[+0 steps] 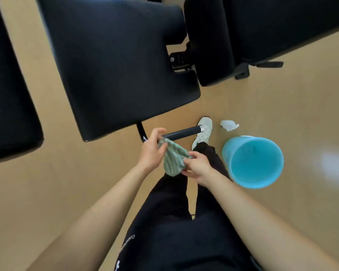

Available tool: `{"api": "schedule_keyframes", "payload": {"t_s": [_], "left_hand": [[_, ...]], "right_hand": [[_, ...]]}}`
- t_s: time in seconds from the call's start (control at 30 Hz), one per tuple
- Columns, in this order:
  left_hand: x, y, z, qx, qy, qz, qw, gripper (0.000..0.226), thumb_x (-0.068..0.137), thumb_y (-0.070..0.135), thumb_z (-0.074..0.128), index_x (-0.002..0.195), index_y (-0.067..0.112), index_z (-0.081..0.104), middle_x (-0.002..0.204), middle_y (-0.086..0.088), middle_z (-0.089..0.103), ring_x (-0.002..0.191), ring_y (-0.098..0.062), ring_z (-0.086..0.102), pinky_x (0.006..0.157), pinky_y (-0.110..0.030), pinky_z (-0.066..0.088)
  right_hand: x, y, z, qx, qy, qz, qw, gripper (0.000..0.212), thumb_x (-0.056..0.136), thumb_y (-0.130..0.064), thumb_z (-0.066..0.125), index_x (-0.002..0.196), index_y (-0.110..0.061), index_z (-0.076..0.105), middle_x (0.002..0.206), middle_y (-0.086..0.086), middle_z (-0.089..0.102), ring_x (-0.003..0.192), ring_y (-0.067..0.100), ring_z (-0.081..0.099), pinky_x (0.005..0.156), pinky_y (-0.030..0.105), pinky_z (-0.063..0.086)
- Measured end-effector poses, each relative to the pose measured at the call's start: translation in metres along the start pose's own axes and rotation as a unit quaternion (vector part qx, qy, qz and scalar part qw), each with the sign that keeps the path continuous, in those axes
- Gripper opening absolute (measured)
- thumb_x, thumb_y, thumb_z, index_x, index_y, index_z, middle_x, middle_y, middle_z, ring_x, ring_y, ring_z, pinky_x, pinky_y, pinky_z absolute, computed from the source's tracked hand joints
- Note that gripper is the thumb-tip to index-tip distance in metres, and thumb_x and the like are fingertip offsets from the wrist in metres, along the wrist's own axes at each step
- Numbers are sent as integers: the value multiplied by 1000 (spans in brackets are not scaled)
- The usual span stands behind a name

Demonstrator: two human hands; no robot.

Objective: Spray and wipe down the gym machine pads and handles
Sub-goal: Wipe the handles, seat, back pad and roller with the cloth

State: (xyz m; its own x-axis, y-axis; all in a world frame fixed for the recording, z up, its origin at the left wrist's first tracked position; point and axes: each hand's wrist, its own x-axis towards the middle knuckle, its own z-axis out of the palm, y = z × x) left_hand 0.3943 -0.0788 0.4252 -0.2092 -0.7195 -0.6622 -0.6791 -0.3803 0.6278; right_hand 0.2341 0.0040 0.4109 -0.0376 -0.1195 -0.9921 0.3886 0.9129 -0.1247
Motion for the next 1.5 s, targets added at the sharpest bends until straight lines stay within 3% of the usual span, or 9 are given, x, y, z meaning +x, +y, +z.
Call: {"api": "schedule_keyframes", "payload": {"t_s": [0.2, 0.4, 0.57, 0.8, 0.93, 1.07, 1.17, 1.27, 1.5], "left_hand": [[53, 2, -12, 66, 17, 73, 995, 27, 93, 1, 55, 99, 21, 71, 103, 8, 68, 100, -11, 65, 88, -39, 56], [78, -5, -18, 238, -172, 29, 955, 34, 98, 26, 68, 132, 27, 71, 132, 3, 70, 119, -17, 64, 103, -41, 51], [84, -8, -12, 259, -174, 38, 949, 38, 97, 34, 70, 135, 33, 69, 126, 6, 74, 112, -14, 68, 97, -38, 54], [104, 10, 14, 314, -222, 78, 920, 35, 102, 40, 62, 136, 33, 67, 111, -2, 77, 98, -23, 69, 86, -48, 57], [120, 24, 46, 329, -238, 110, 907, 42, 107, 34, 54, 148, 36, 54, 123, -4, 74, 105, -27, 66, 88, -44, 54], [138, 36, 72, 339, -292, 115, 887, 48, 109, 29, 45, 156, 38, 42, 132, -5, 69, 107, -29, 63, 94, -42, 52], [145, 41, 72, 312, -316, 100, 890, 46, 109, 26, 49, 154, 30, 47, 130, -5, 70, 116, -27, 62, 99, -38, 49], [142, 33, 56, 263, -321, 68, 908, 34, 106, 26, 55, 138, 28, 67, 114, -2, 76, 105, -23, 67, 92, -36, 52], [116, 8, -3, 291, -284, 12, 913, 23, 102, 34, 61, 111, 23, 79, 93, -3, 76, 88, -23, 70, 79, -46, 59]], "right_hand": [[36, -11, 40, 193, -60, 33, 979, 23, 105, -2, 51, 124, -12, 61, 126, 15, 68, 112, 33, 69, 90, 46, 60], [56, -10, 58, 364, -86, 73, 925, 32, 108, -4, 46, 139, -3, 54, 129, 19, 65, 111, 34, 66, 100, 45, 52], [62, -13, 60, 408, -95, 73, 905, 26, 109, -9, 45, 128, -4, 61, 114, 18, 70, 110, 33, 66, 102, 45, 52], [75, -25, 20, 416, -41, 40, 908, 28, 107, -9, 50, 131, 1, 60, 121, 20, 70, 110, 33, 69, 83, 40, 61], [90, -40, -13, 401, -7, 14, 916, 18, 107, -5, 49, 115, 0, 64, 103, 19, 74, 102, 32, 70, 104, 46, 54], [93, -51, -34, 388, 16, -4, 921, 22, 110, -11, 45, 103, -3, 64, 79, 12, 78, 92, 27, 70, 102, 44, 55], [90, -49, -30, 416, 21, -5, 909, 33, 111, -29, 44, 113, -1, 63, 105, 20, 74, 103, 31, 70, 105, 46, 53], [86, -39, -14, 429, 4, 8, 903, 55, 106, -47, 46, 132, 0, 58, 130, 25, 66, 121, 36, 65, 110, 50, 50], [64, -27, 44, 363, -74, 47, 928, 29, 107, -35, 49, 111, -11, 64, 122, 19, 70, 109, 36, 69, 105, 54, 52]]}}
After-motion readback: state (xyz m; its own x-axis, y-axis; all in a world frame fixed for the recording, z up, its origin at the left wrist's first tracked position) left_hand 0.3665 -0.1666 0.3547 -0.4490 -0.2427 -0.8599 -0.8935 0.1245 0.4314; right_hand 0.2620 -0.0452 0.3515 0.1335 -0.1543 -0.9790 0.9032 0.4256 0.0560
